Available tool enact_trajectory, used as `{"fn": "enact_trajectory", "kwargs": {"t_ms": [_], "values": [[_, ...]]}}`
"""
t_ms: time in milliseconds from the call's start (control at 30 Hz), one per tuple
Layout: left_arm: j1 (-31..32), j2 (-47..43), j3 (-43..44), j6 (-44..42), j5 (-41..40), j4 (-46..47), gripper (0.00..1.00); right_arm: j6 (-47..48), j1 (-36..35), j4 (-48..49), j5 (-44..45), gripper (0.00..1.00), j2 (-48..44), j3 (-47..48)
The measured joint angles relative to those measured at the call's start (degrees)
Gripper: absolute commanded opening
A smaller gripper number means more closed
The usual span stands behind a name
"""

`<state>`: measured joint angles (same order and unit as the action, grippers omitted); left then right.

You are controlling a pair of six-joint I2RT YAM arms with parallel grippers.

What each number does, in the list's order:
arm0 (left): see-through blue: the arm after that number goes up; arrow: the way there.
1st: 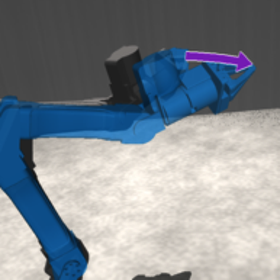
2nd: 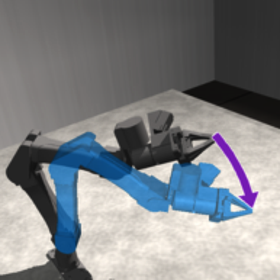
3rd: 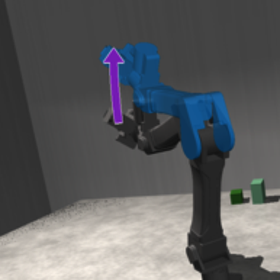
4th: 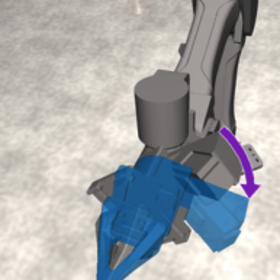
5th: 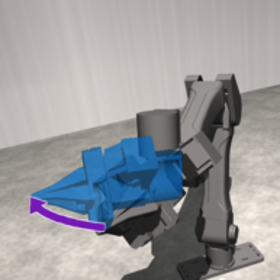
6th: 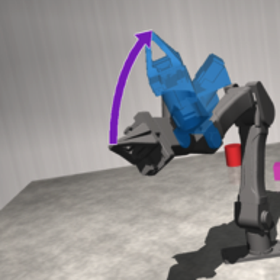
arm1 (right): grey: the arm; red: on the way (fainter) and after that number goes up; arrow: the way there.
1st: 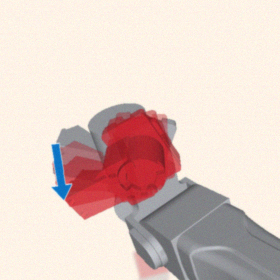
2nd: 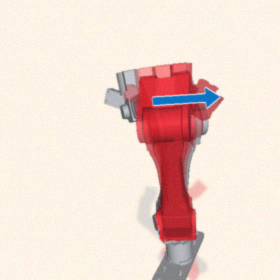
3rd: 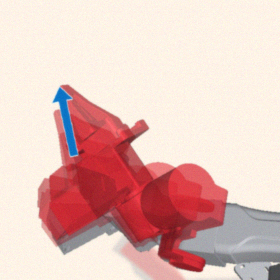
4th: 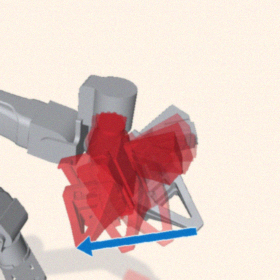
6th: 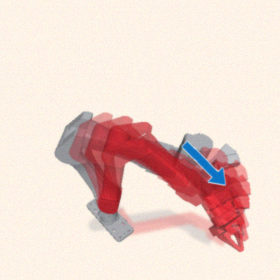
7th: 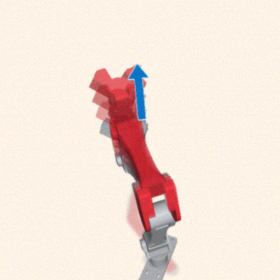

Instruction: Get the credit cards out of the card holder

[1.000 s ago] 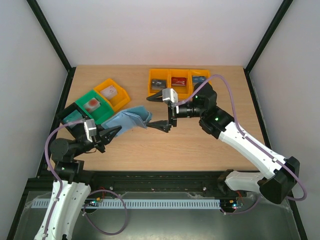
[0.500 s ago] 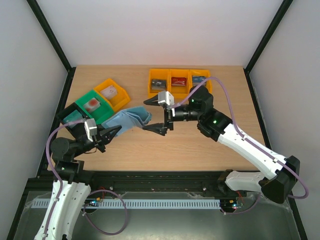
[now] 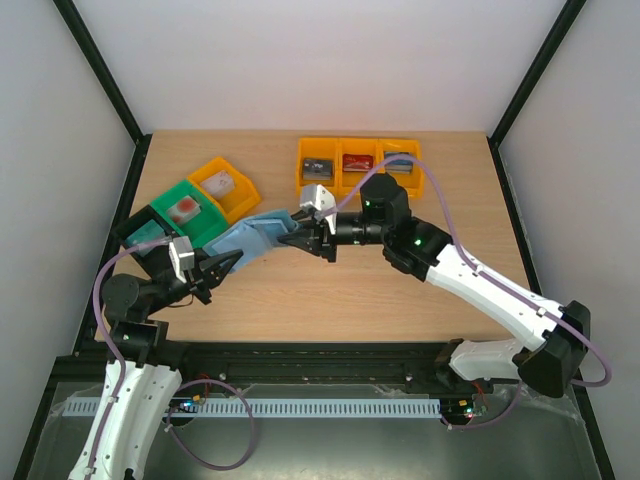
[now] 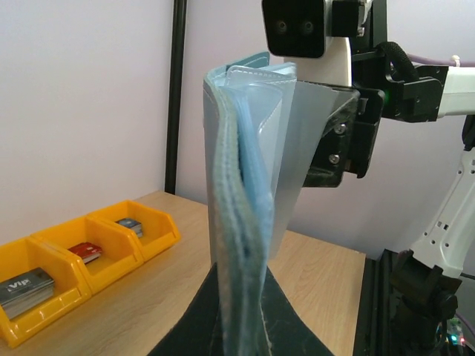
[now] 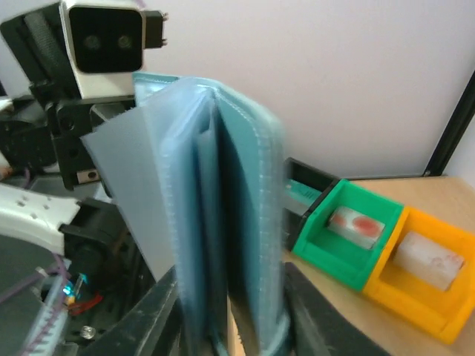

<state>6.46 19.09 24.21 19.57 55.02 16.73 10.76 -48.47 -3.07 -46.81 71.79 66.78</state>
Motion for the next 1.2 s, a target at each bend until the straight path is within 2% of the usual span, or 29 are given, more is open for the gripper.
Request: {"fn": "enact_trajectory", "kwargs": {"t_ms": [67,133,167,200,233,300,333,367,433,567,667,767,867,1000,1100,1200], "values": [[0.0,0.0,0.0,-0.04,0.0,-0.02,0.02,0.37,0.0,-0.74,0.72,0.05,0.02,0.11],[0.0,0.0,0.0,-0.09,-0.15,-0.09,0.02,0.15,0.0,-1.27,1.11,0.02,0.13,0.31],[0.0,0.0,-0.02,-0.11,-0.28,-0.2,0.06,0.31,0.0,-1.4,1.42,0.02,0.26,0.44],[0.0,0.0,-0.04,-0.13,-0.76,-0.42,0.2,0.0,-0.07,-1.75,1.81,0.02,0.66,0.85],[0.0,0.0,-0.07,-0.15,-1.66,-0.68,0.45,-0.59,-0.11,-2.03,2.21,0.02,1.25,1.49],[0.02,-0.04,-0.09,-0.55,-5.16,-1.55,0.85,-1.84,-0.17,-2.69,3.8,0.02,2.95,3.21],[0.0,-0.07,-0.11,-0.94,-7.34,-2.16,0.95,-2.86,-0.22,-2.86,5.49,0.02,3.93,4.0],[0.0,-0.09,-0.13,-1.33,-10.82,-3.17,0.99,-4.28,-0.28,-3.1,8.44,0.02,4.92,4.79],[0.0,-0.09,-0.17,-2.32,-17.33,-5.25,1.0,-7.45,-0.44,-3.91,17.03,0.02,6.97,6.34],[-0.07,-0.07,-0.37,-4.98,-30.84,-9.09,0.99,-13.7,-0.52,-10.14,42.51,0.02,13.27,12.83],[-0.17,0.0,-0.66,-6.29,-34.88,-11.13,0.91,-17.03,-0.48,-17.22,57.9,0.02,20.5,20.31],[-0.17,0.02,-0.87,-6.36,-34.03,-11.78,0.84,-18.38,-1.4,-22.73,66.62,0.02,26.43,24.44],[-0.33,0.02,-1.46,-5.25,-29.14,-10.64,0.72,-19.12,-3.08,-25.9,67.19,0.02,29.16,24.79],[-0.37,0.13,-2.67,-1.57,-20.81,-7.13,0.46,-20.0,-5.07,-27.12,62.86,0.02,29.59,25.07],[0.44,1.36,-4.72,4.59,-14.12,1.29,0.35,-20.24,-6.43,-27.1,59.34,0.01,30.08,26.71],[2.43,4.74,-5.95,10.73,-11.78,7.56,0.32,-20.46,-7.58,-26.91,55.8,0.02,31.71,29.64]]}}
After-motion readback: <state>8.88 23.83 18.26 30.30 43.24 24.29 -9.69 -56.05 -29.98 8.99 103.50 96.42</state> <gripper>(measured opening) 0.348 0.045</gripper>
